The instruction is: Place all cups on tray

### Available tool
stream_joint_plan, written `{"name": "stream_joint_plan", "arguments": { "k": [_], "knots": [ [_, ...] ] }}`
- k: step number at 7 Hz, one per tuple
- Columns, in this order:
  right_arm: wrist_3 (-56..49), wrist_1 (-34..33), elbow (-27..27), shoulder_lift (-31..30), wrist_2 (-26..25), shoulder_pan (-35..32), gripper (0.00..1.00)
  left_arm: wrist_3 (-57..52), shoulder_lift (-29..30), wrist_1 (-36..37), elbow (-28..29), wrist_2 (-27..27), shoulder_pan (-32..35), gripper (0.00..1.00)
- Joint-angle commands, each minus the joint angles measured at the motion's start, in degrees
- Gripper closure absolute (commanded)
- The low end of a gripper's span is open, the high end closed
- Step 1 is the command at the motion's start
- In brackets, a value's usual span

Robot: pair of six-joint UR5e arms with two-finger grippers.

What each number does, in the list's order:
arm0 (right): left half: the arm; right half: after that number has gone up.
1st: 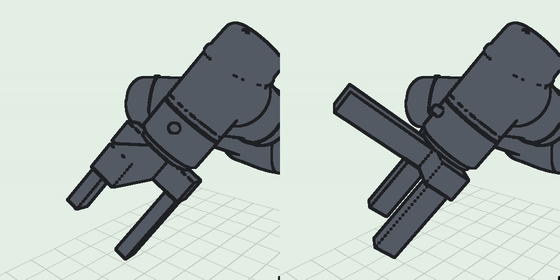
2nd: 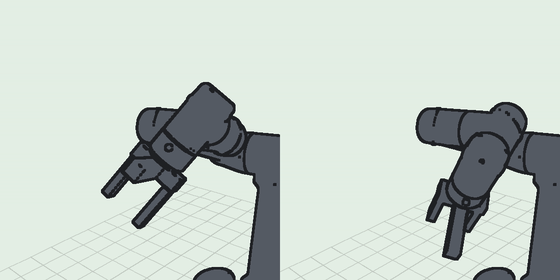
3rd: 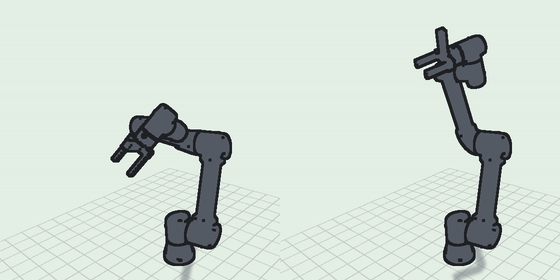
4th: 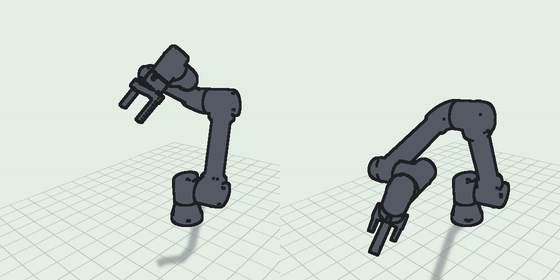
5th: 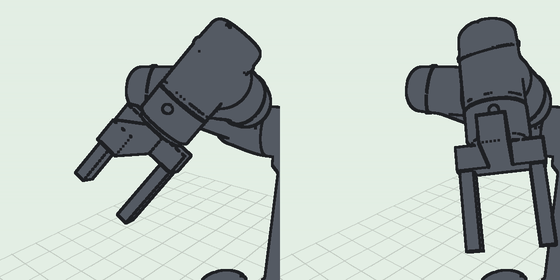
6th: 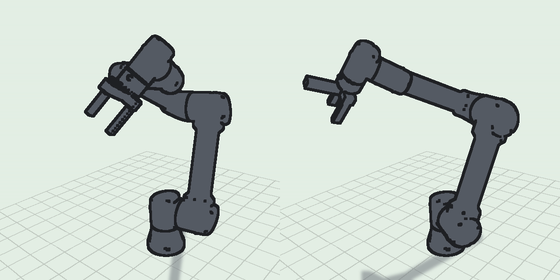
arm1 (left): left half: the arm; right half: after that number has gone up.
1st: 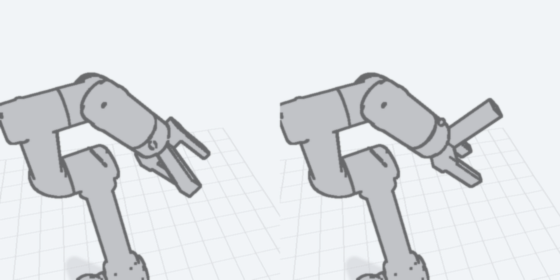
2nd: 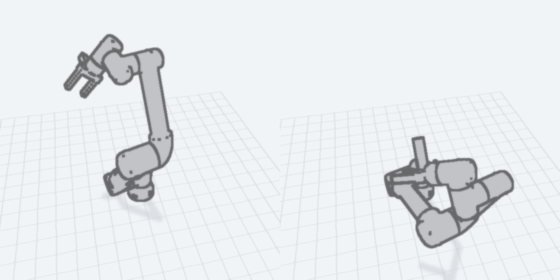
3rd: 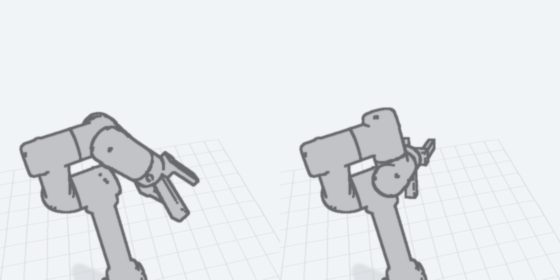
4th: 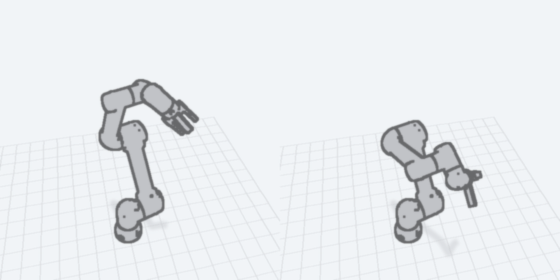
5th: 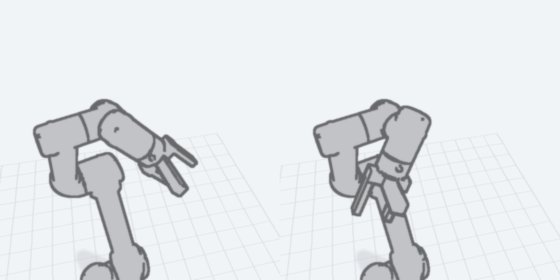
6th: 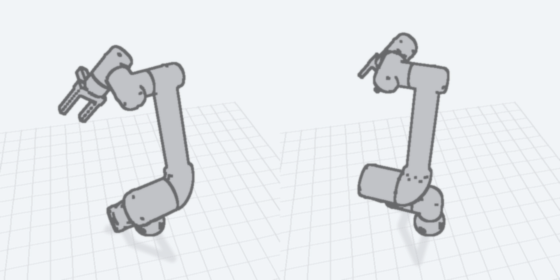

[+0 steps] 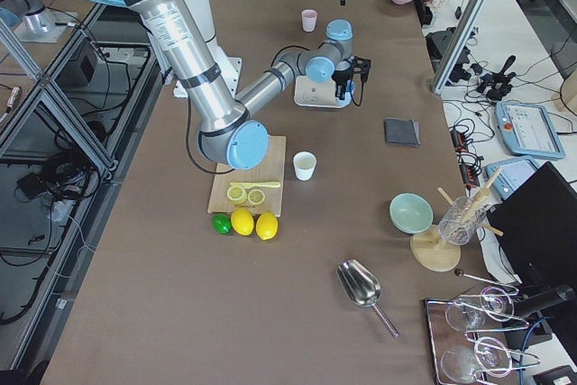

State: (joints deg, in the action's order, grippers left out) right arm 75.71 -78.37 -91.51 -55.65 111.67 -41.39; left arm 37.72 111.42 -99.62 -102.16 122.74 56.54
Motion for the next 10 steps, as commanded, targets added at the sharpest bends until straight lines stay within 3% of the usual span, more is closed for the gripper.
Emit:
{"name": "stream_joint_plan", "arguments": {
  "k": [1,2,3,6,8,10],
  "knots": [
    [3.7,-0.6,1.3,2.9,-4.5,4.8,1.0,-1.1,-2.8,0.0,-1.9,0.3,0.6,0.02],
    [3.8,-0.4,4.2,4.9,-4.9,4.8,0.82,-1.1,-3.6,-0.2,-2.0,0.3,0.6,0.02],
    [3.6,0.1,5.5,5.6,-6.7,4.9,0.02,-1.1,-3.7,-0.3,-2.2,0.1,0.6,0.02],
    [2.6,0.1,4.2,5.6,-7.2,3.9,0.0,-0.6,-10.0,-0.4,-6.9,-0.2,0.6,0.01],
    [-0.5,-1.3,1.1,4.8,-2.9,-0.3,0.0,-0.3,-16.8,-1.9,-9.3,-0.3,-2.0,0.01],
    [-8.7,-7.0,-7.1,0.1,-0.5,-4.8,0.0,7.0,-20.3,-8.2,-8.9,-0.8,-8.4,0.01]
  ]
}}
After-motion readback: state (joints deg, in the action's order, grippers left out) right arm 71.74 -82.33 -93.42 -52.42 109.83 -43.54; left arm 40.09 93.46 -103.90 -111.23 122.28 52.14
